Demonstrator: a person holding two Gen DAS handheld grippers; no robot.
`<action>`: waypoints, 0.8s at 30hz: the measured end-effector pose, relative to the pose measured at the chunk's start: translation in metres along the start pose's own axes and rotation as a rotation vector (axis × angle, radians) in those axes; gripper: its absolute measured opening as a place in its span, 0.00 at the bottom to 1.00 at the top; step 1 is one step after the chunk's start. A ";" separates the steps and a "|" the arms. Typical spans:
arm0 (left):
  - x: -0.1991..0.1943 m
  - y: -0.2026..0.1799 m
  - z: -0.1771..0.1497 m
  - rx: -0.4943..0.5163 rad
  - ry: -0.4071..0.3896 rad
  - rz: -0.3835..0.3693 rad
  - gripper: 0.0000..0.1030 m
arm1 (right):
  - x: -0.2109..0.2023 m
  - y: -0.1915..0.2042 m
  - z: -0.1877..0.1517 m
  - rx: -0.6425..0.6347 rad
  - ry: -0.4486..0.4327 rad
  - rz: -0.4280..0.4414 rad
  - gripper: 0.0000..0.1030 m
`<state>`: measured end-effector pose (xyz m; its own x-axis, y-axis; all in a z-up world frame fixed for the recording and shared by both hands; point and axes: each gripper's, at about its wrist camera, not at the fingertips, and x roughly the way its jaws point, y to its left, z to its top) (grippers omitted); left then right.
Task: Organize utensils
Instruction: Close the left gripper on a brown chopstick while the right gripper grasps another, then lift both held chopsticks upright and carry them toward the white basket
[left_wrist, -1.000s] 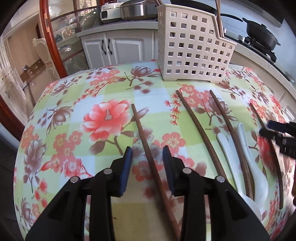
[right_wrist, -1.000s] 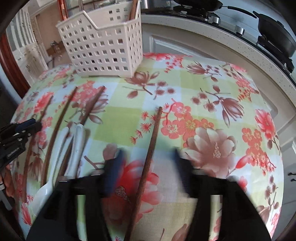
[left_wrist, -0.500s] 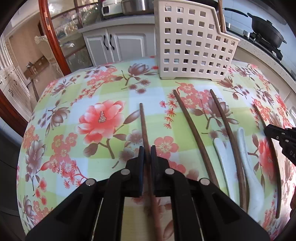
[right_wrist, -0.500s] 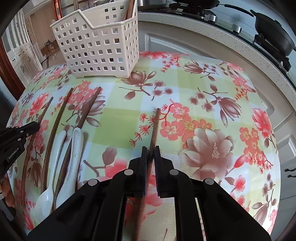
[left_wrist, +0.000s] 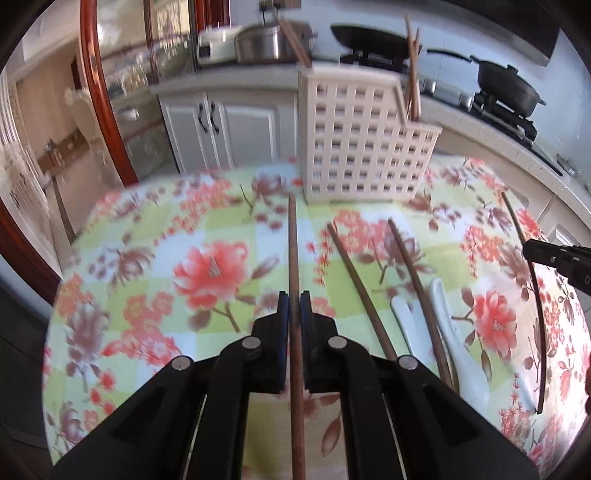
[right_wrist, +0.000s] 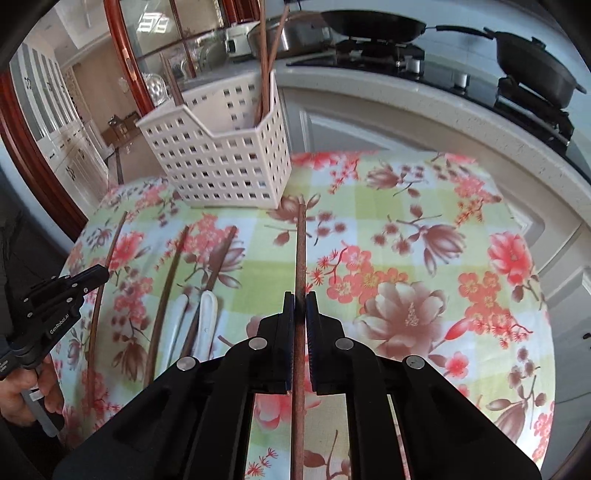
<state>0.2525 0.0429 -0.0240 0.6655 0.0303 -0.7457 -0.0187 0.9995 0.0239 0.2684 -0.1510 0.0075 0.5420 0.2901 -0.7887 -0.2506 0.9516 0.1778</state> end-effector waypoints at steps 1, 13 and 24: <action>-0.006 0.000 0.001 0.008 -0.020 0.014 0.06 | -0.004 0.001 0.001 -0.002 -0.006 0.000 0.09; -0.056 0.005 0.008 0.005 -0.157 0.011 0.06 | -0.073 0.014 0.005 -0.065 -0.167 -0.008 0.09; -0.034 0.013 -0.001 -0.034 -0.082 -0.060 0.06 | -0.001 -0.011 -0.006 -0.036 0.068 -0.051 0.57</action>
<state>0.2289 0.0545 0.0006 0.7249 -0.0283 -0.6883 -0.0015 0.9991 -0.0427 0.2658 -0.1628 0.0026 0.4991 0.2331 -0.8346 -0.2540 0.9602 0.1162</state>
